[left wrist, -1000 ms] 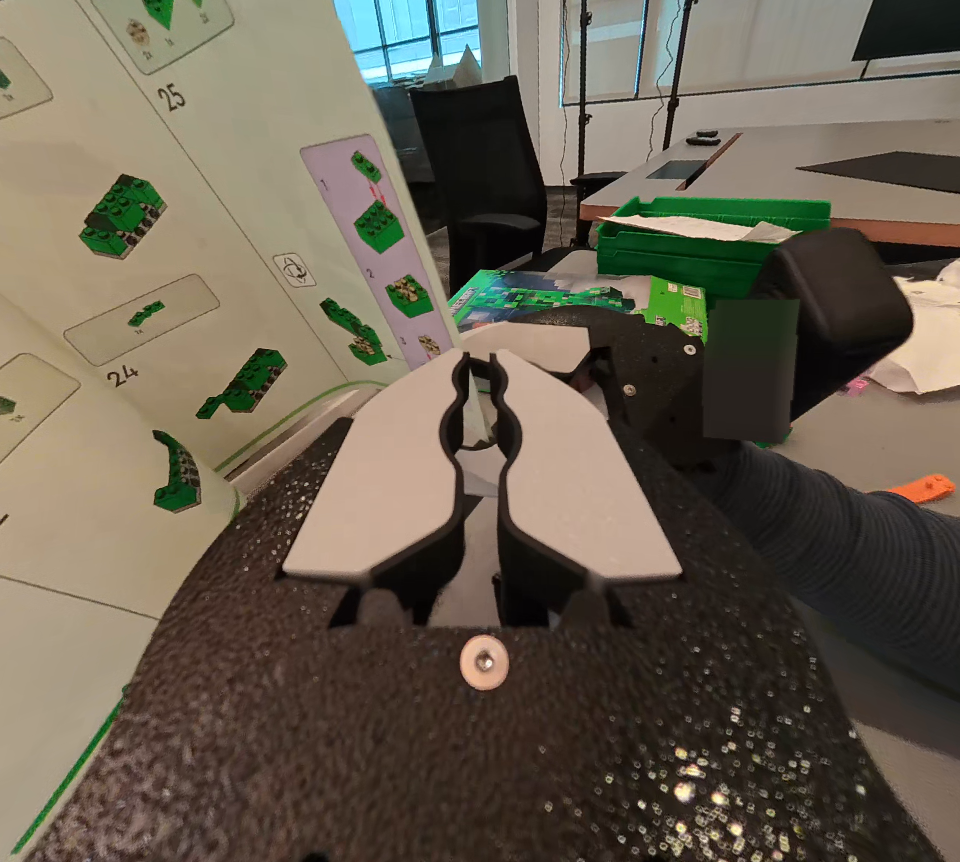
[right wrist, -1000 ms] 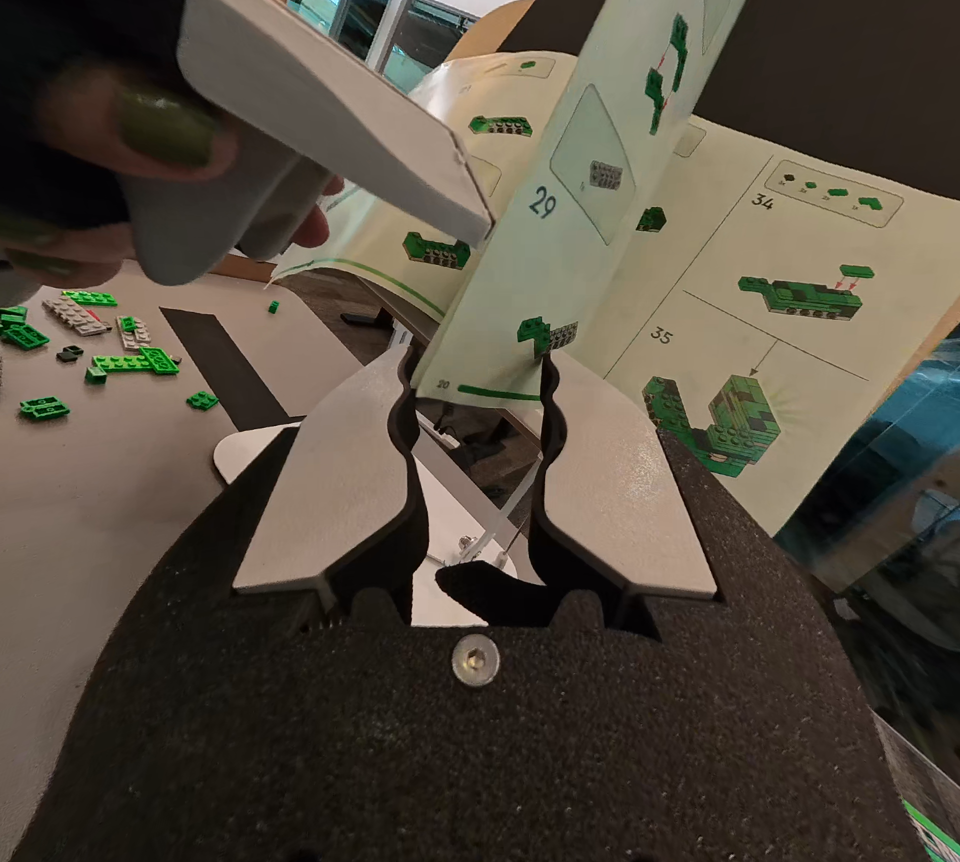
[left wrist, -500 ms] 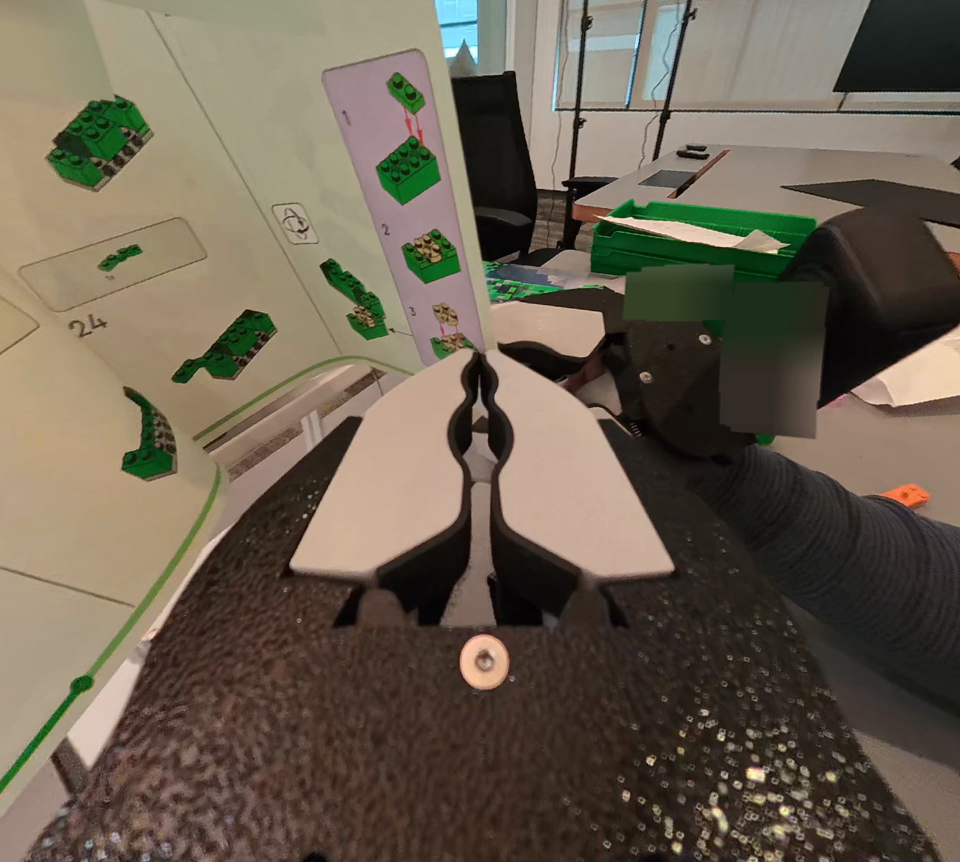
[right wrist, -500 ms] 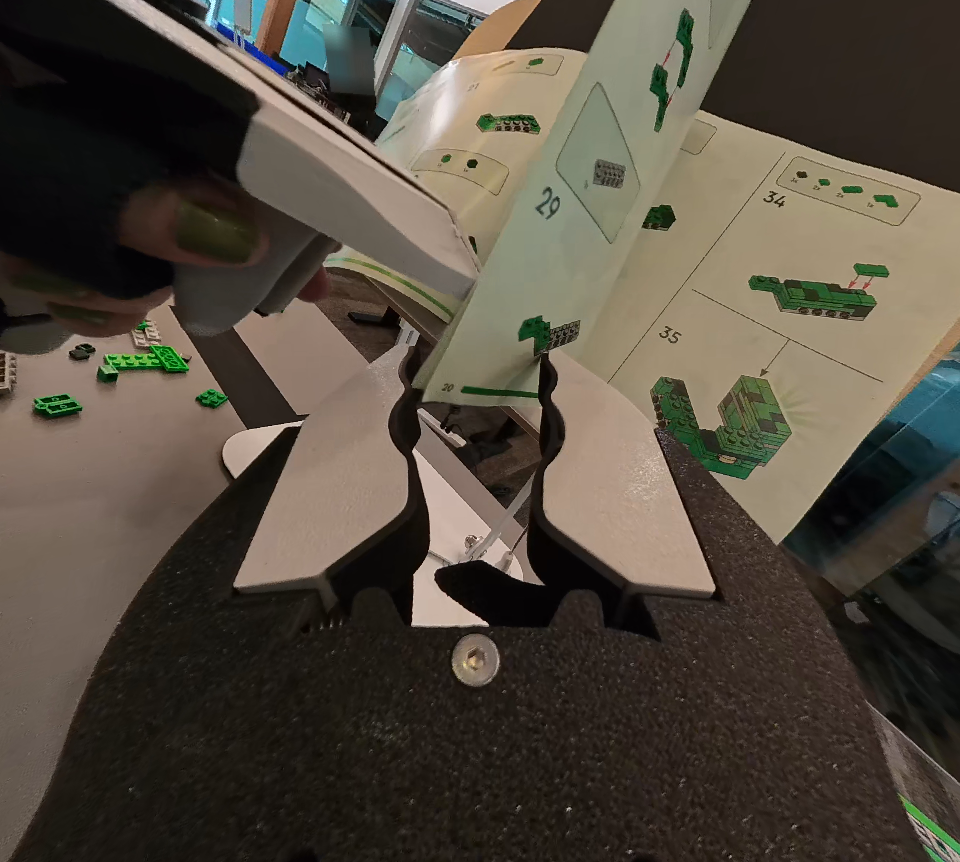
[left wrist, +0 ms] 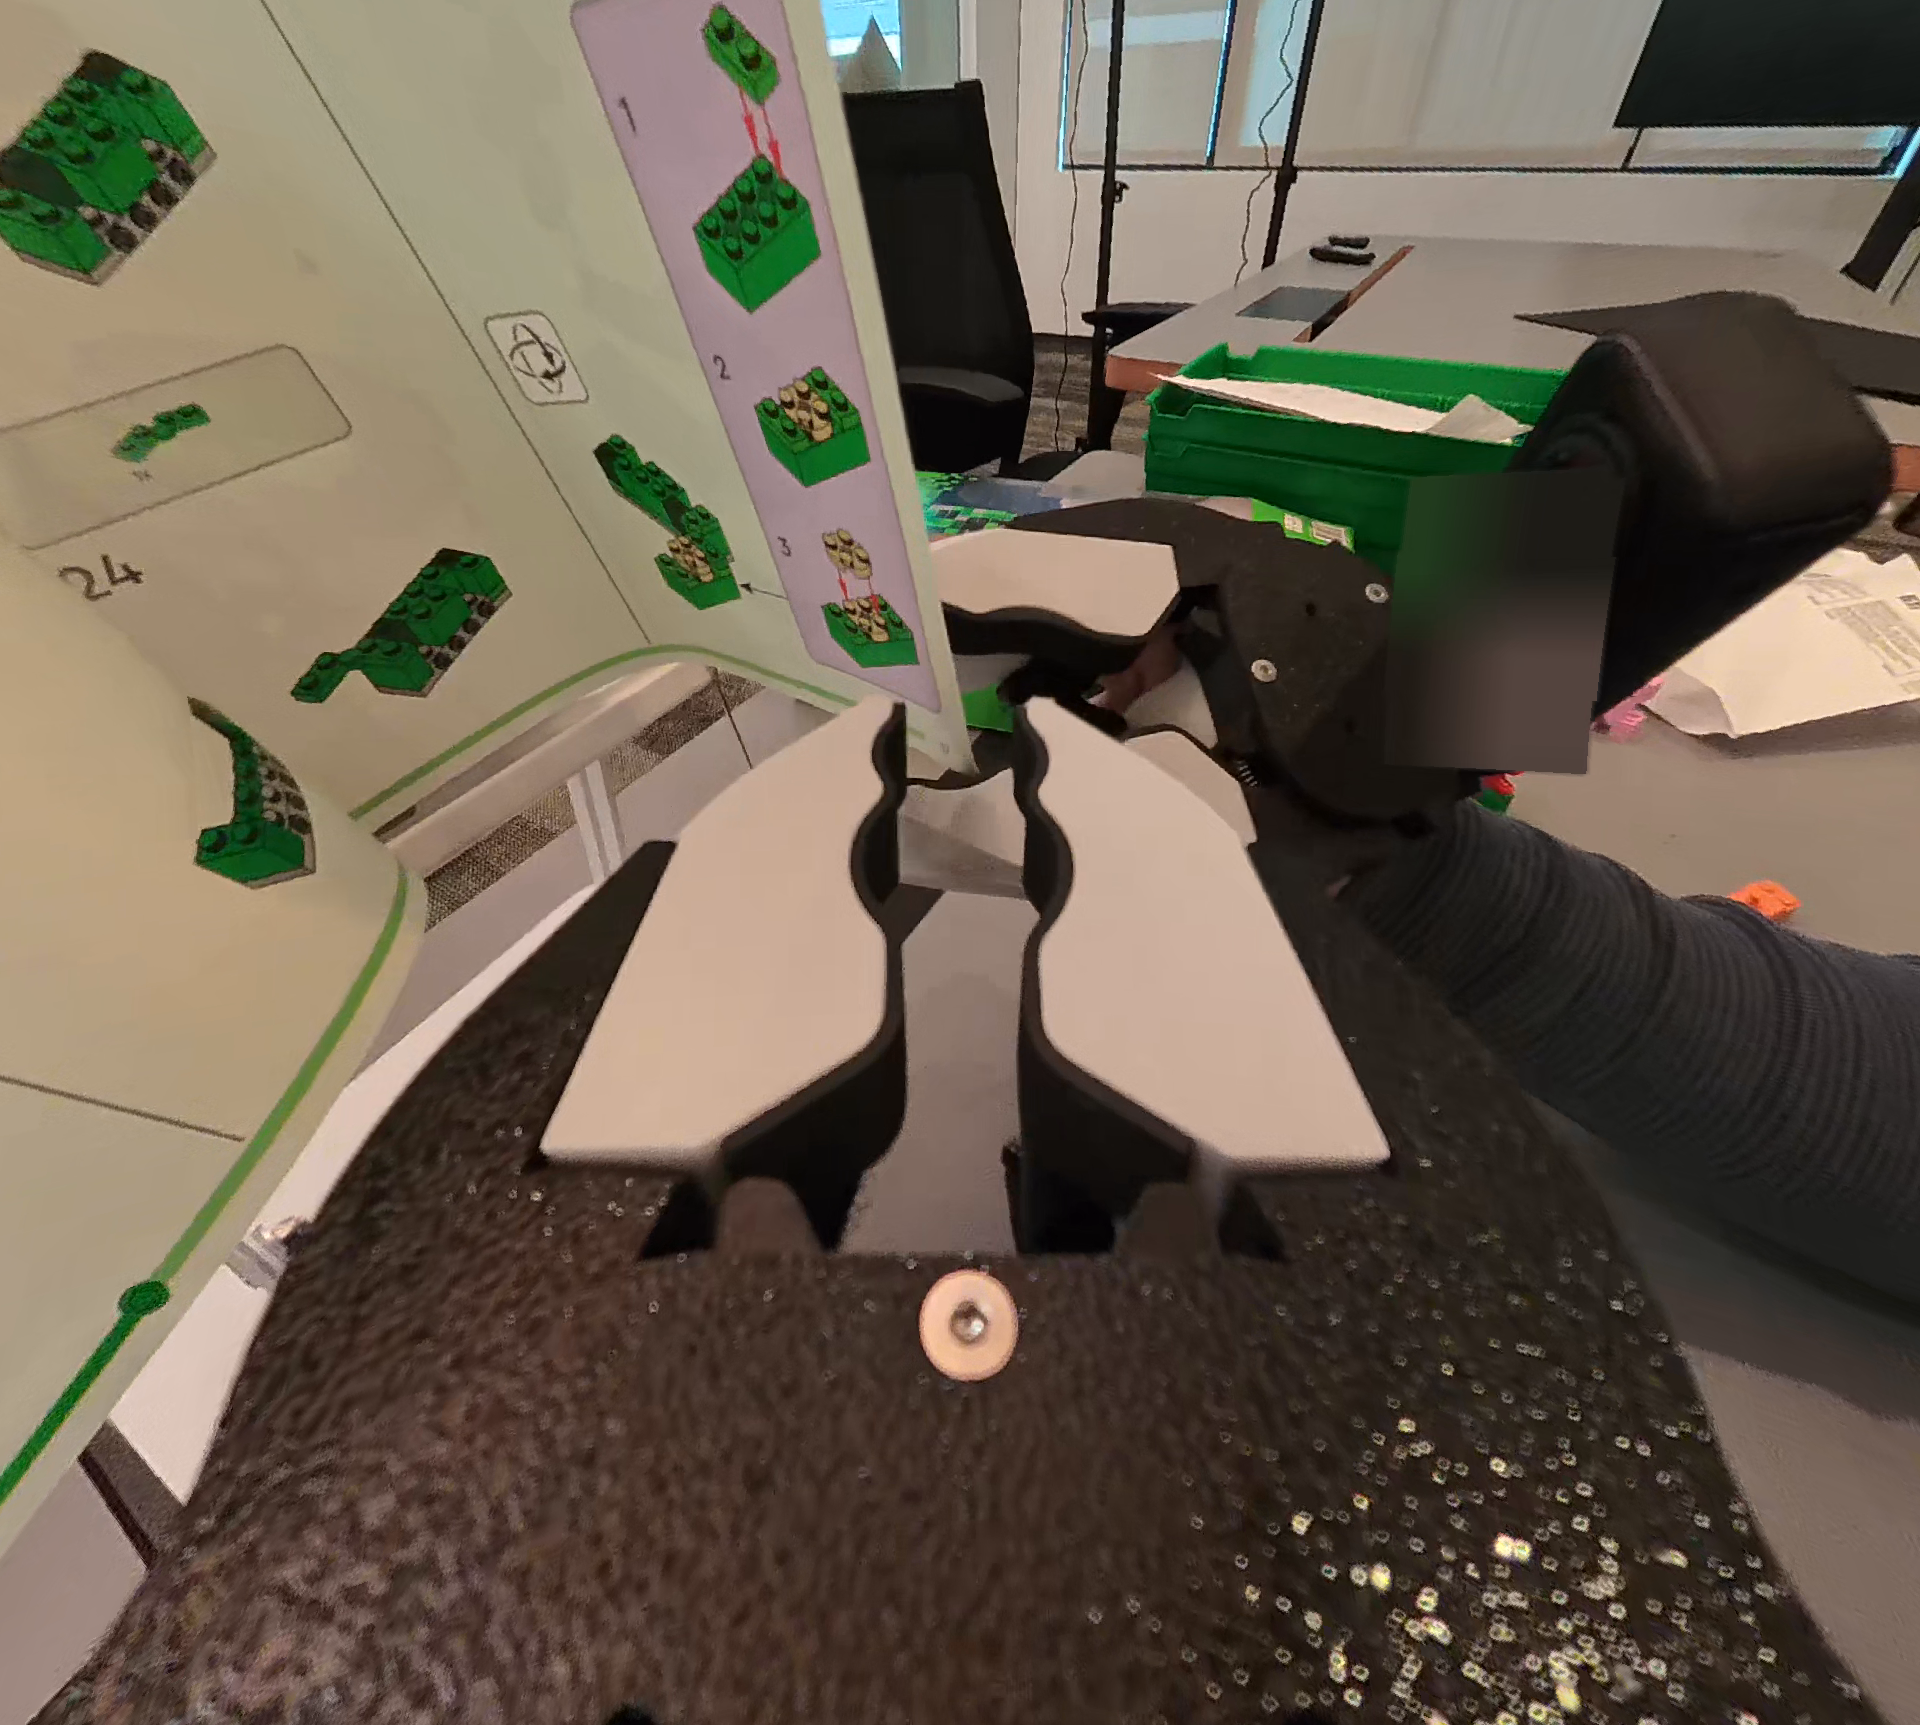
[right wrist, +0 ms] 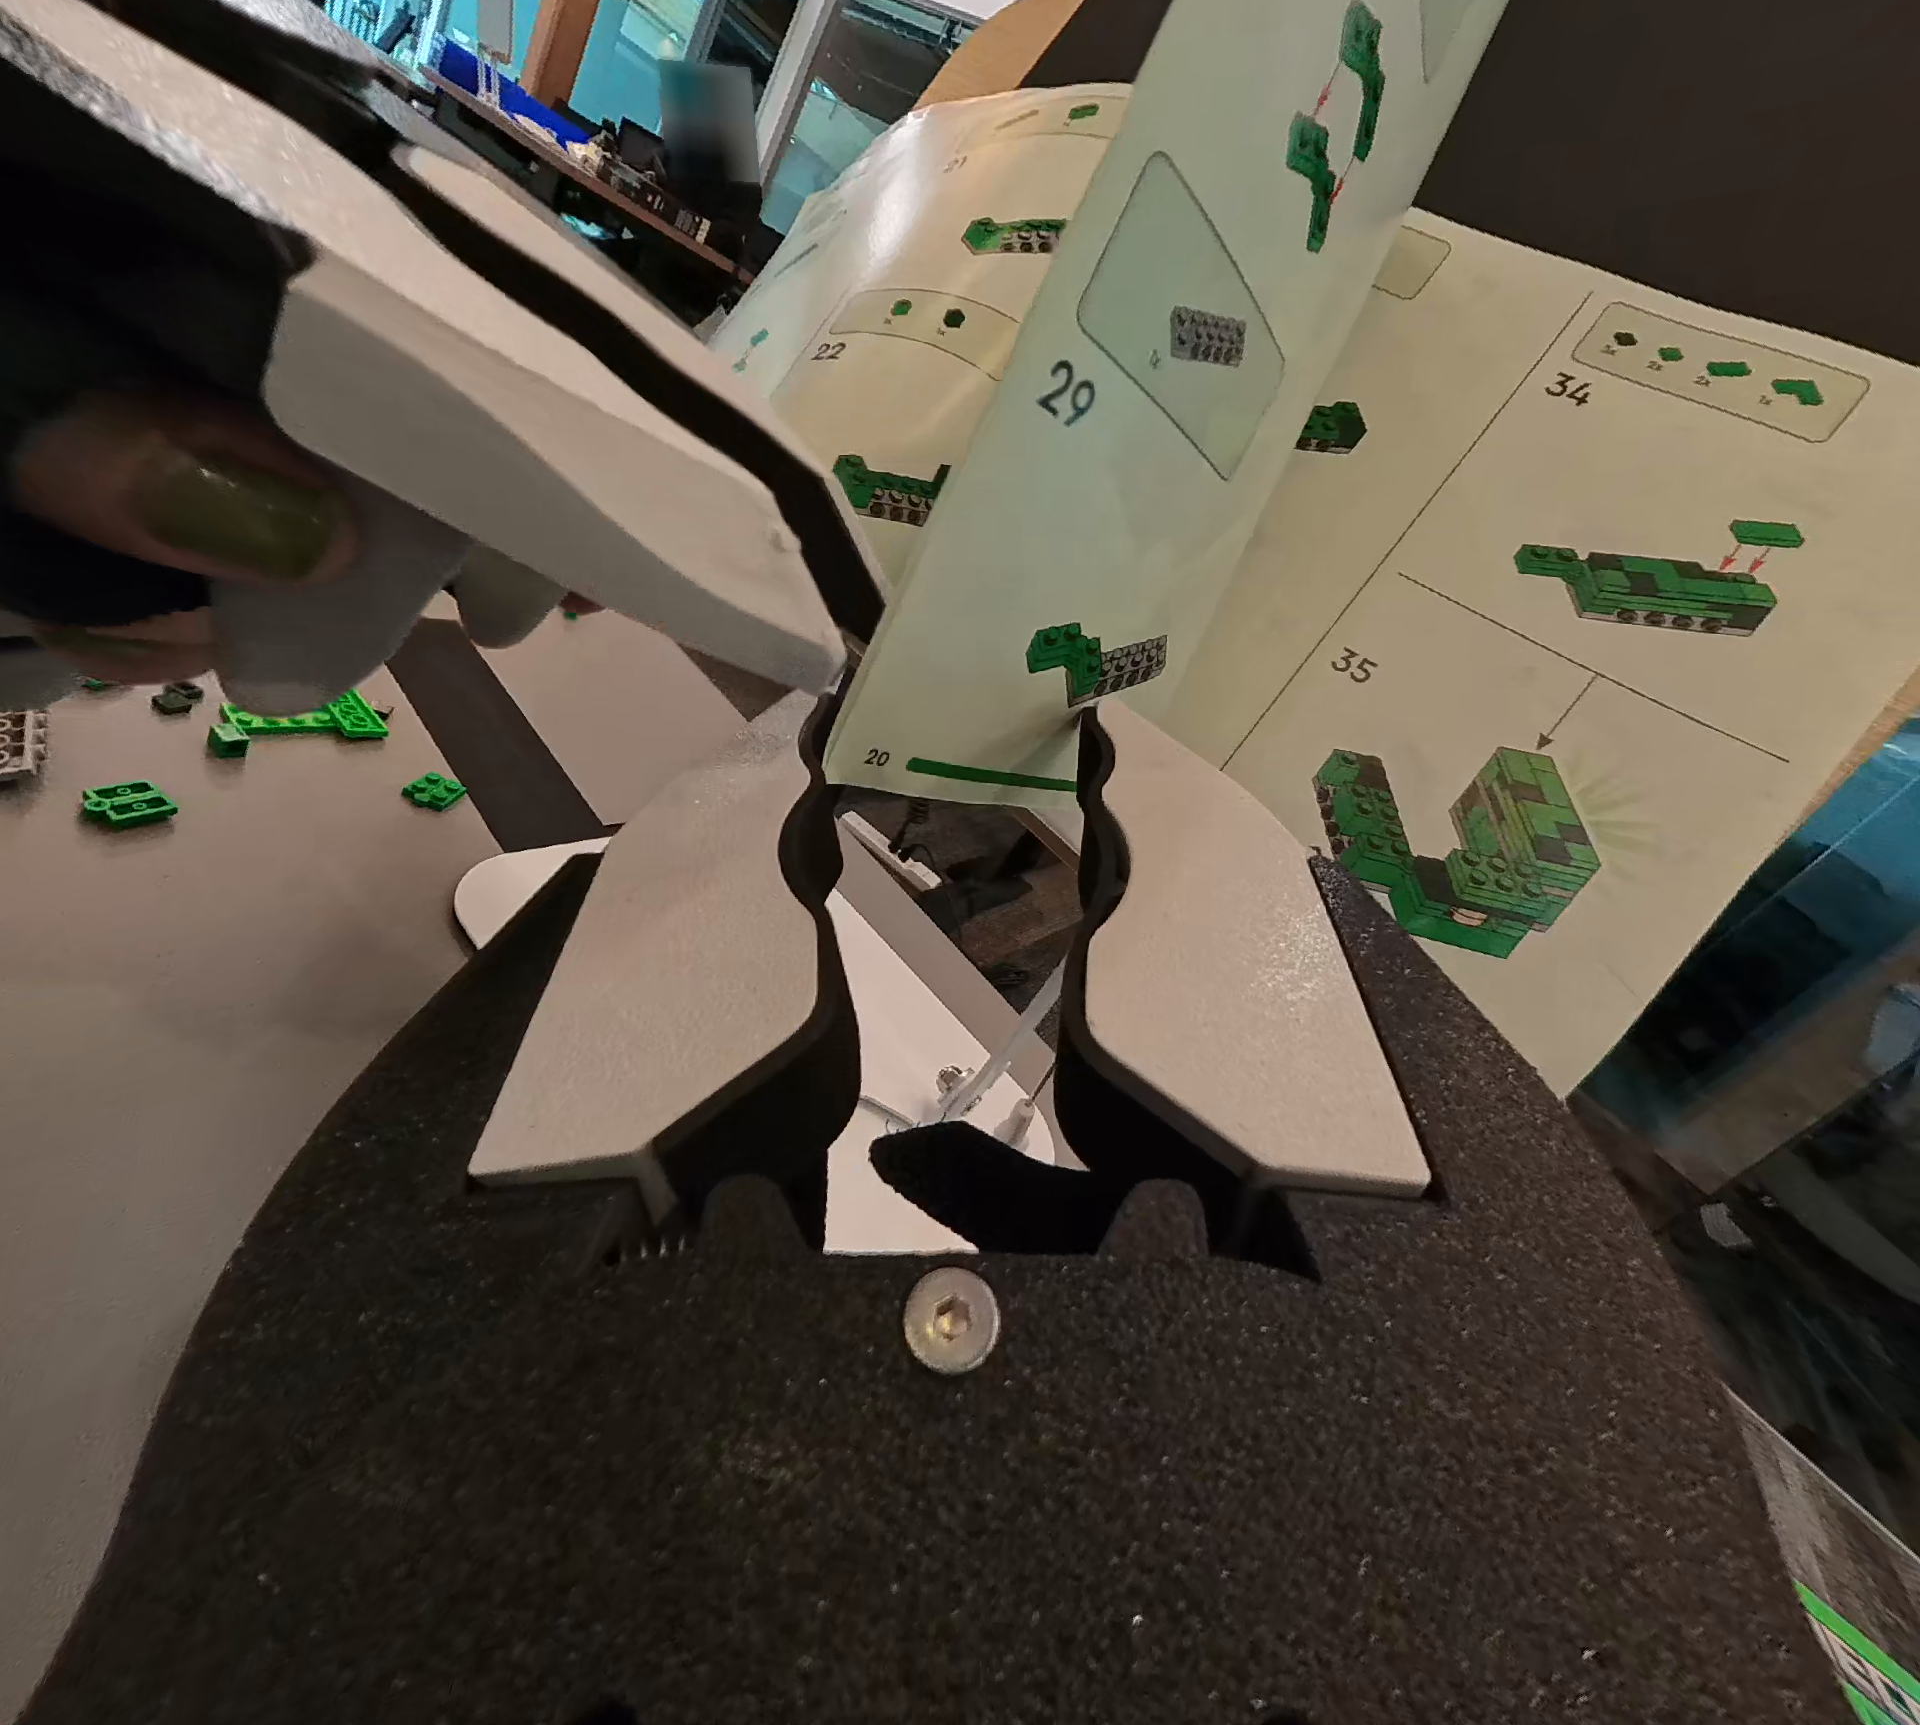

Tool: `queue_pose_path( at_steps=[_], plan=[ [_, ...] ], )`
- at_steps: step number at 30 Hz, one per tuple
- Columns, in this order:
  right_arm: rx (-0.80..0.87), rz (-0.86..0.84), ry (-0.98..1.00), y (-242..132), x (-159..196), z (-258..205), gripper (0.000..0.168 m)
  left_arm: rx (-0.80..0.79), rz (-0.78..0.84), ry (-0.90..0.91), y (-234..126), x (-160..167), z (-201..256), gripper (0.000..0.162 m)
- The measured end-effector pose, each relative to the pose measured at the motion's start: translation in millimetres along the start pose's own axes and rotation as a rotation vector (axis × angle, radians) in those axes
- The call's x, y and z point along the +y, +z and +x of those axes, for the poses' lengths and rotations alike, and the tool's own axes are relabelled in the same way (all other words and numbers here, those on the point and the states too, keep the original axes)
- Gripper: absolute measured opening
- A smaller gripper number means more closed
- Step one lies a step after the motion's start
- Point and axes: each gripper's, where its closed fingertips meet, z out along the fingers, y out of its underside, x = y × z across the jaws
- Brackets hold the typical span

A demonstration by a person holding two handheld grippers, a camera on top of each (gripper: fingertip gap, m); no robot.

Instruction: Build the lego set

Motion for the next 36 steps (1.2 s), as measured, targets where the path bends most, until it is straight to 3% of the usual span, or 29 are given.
queue_pose_path(
  at_steps=[14, 24, 28, 32, 34, 36],
  plan=[
    [-0.001, -0.005, 0.009, -1, 2, 2, 0.042, 0.019, 0.009, -0.015, 7, 2, -1, 0.000],
    [-0.005, -0.002, 0.020, -4, 3, 5, 0.048, 0.007, 0.001, -0.004, 13, 0, -1, 0.000],
    [-0.016, 0.021, 0.113, -14, 5, 18, 0.052, -0.028, -0.025, 0.016, 20, -2, -7, 0.000],
    [0.050, 0.052, 0.226, -24, 4, 42, 0.054, -0.039, -0.055, 0.034, 31, -6, -9, 0.000],
    [0.105, 0.006, 0.221, -23, 8, 48, 0.060, -0.081, -0.090, 0.041, 33, -5, -15, 0.000],
    [0.170, -0.034, 0.175, -21, 9, 52, 0.055, -0.139, -0.116, 0.061, 28, -3, -22, 0.000]
  ],
)
